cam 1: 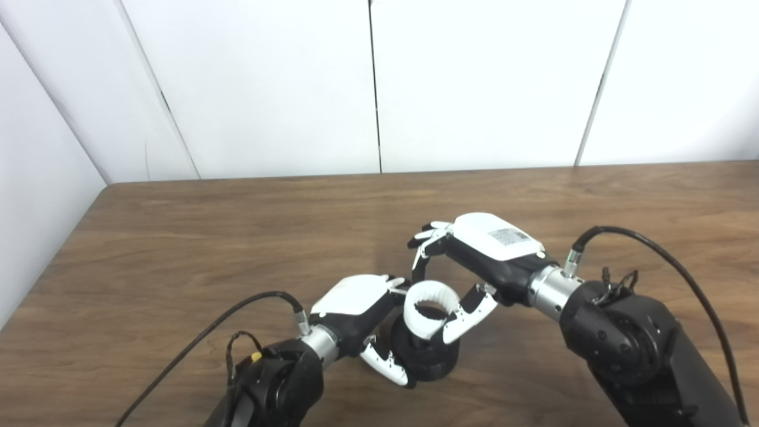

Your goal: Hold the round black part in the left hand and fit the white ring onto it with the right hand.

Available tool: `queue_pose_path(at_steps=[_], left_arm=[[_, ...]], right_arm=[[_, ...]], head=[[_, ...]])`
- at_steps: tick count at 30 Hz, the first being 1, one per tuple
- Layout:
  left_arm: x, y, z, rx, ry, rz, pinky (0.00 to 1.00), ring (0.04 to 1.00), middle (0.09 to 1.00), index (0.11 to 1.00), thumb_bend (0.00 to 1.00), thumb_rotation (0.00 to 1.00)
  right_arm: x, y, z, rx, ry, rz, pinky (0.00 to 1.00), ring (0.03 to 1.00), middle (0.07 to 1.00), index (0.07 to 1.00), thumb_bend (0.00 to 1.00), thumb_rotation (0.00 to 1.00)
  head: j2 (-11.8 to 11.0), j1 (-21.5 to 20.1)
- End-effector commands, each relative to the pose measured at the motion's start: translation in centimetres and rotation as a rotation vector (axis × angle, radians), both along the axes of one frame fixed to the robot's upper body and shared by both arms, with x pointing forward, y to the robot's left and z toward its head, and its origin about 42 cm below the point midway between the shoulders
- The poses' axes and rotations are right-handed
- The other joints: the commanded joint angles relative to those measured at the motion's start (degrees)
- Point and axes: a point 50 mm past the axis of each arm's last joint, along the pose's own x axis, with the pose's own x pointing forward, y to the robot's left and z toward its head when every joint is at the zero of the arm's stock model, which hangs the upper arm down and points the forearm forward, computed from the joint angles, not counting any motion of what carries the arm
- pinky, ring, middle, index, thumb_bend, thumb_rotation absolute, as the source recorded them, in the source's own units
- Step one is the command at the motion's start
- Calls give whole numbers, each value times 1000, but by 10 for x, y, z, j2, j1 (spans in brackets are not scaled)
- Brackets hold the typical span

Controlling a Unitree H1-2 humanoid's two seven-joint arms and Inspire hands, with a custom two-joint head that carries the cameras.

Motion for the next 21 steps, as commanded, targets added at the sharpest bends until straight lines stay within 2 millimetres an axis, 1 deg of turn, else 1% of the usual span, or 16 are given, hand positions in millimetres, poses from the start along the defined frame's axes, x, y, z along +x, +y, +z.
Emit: queue_pose_path(at_steps=[1,8,13,16,21], left_arm=[[-1,-3,5,-7,-23,-9,963,1000,971,698,841,212],[-2,-3,7,-6,-22,-10,990,1000,973,703,835,218],[-2,-4,7,3,-27,-14,957,1000,973,712,838,217],[-2,-4,8,-2,-26,-15,981,1000,974,718,837,211],[-2,-4,7,3,-36,-23,952,1000,974,731,842,216]], right_arm=[[0,5,15,12,-63,25,810,934,854,559,823,271],[-1,6,12,20,-46,28,818,938,857,557,806,265],[-2,6,10,20,-35,23,823,940,858,560,808,269],[-1,6,9,22,-34,25,822,941,858,559,813,268],[-1,8,6,19,-27,23,821,943,860,559,809,273]], head=[[1,1],[2,0],[1,0],[2,1],[0,-3]])
